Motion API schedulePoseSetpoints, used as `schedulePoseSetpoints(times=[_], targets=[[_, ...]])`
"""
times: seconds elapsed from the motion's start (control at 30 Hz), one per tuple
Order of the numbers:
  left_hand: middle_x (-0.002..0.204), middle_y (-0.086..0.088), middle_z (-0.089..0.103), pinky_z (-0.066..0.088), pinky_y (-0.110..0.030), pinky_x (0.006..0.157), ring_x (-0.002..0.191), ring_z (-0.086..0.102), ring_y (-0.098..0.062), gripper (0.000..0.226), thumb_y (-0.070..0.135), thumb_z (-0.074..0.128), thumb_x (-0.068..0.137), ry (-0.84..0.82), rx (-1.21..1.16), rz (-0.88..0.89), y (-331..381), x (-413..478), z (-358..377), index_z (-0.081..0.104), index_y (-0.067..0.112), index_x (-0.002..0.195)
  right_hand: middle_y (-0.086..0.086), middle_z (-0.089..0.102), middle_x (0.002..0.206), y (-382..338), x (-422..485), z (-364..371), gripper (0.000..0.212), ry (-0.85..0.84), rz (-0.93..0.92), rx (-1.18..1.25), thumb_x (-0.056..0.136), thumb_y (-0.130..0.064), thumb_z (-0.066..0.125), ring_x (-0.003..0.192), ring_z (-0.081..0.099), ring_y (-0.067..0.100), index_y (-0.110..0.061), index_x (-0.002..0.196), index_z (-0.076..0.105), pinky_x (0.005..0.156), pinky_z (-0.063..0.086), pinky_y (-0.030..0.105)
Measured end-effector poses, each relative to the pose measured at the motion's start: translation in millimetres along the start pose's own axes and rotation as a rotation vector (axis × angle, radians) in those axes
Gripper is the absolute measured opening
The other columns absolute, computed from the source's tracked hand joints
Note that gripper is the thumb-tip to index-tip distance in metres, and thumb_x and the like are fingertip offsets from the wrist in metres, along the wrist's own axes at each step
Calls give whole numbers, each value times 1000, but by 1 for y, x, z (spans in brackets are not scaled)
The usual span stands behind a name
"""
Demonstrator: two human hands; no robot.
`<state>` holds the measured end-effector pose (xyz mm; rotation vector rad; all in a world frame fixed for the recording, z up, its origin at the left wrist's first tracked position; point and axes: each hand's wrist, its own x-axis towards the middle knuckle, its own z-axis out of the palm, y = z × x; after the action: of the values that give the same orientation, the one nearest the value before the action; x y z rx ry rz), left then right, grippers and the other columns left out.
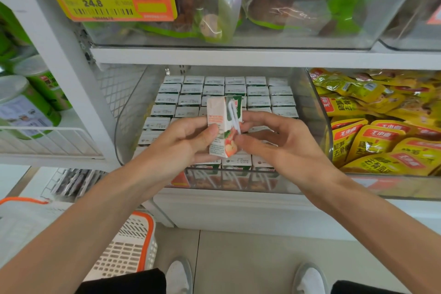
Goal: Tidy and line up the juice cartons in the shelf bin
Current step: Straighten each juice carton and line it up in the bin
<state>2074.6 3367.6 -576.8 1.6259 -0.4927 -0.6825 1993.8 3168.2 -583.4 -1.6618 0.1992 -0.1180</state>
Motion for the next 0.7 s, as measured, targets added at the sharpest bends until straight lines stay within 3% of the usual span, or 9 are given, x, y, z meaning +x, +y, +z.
schedulePoseSetpoints(times=[0.07, 0.17, 0.33, 0.43, 0.53, 0.7], targets=[[123, 2, 77, 59, -29, 97, 116, 73, -17, 30, 23, 50, 106, 18, -61, -13, 1, 0, 0, 65, 24, 132, -7, 78, 111, -2, 1, -1, 35, 4, 14, -18, 96, -4, 71, 102, 76, 9, -28, 121, 78, 89, 60, 24], [123, -1, 77, 61, -32, 93, 115, 74, -19, 32, 26, 53, 104, 37, -136, -14, 2, 2, 0, 64, 20, 134, -8, 80, 110, -5, 2, -3, 43, 2, 7, 12, 98, 5, 58, 102, 77, 10, -25, 125, 75, 86, 61, 22], [119, 3, 78, 61, -23, 85, 110, 75, -13, 52, 40, 74, 84, 112, -75, 32, 3, 2, 0, 66, 25, 133, -10, 79, 116, -4, 0, -1, 26, -84, -8, 18, 95, -27, 77, 110, 73, 5, -27, 121, 74, 91, 59, 24], [120, 3, 77, 62, -24, 84, 108, 76, -15, 55, 41, 74, 83, 127, -82, 41, 1, 3, 0, 64, 26, 134, -10, 78, 116, -3, -2, 0, 30, -75, -48, 17, 92, -28, 79, 110, 73, 6, -25, 121, 74, 90, 58, 18], [121, 2, 78, 62, -27, 88, 110, 76, -18, 50, 43, 62, 94, 110, -81, 46, 1, 3, -2, 60, 24, 140, -9, 77, 118, -3, -3, 0, 29, -64, -58, 13, 93, -26, 78, 109, 74, 7, -25, 122, 75, 90, 58, 19], [119, 0, 78, 62, -31, 88, 109, 76, -20, 44, 40, 61, 99, 116, -79, 34, 0, 4, -1, 60, 22, 139, -8, 78, 113, -4, -3, 0, 27, -46, -47, -25, 93, -29, 79, 109, 73, 6, -31, 120, 76, 93, 59, 27]])
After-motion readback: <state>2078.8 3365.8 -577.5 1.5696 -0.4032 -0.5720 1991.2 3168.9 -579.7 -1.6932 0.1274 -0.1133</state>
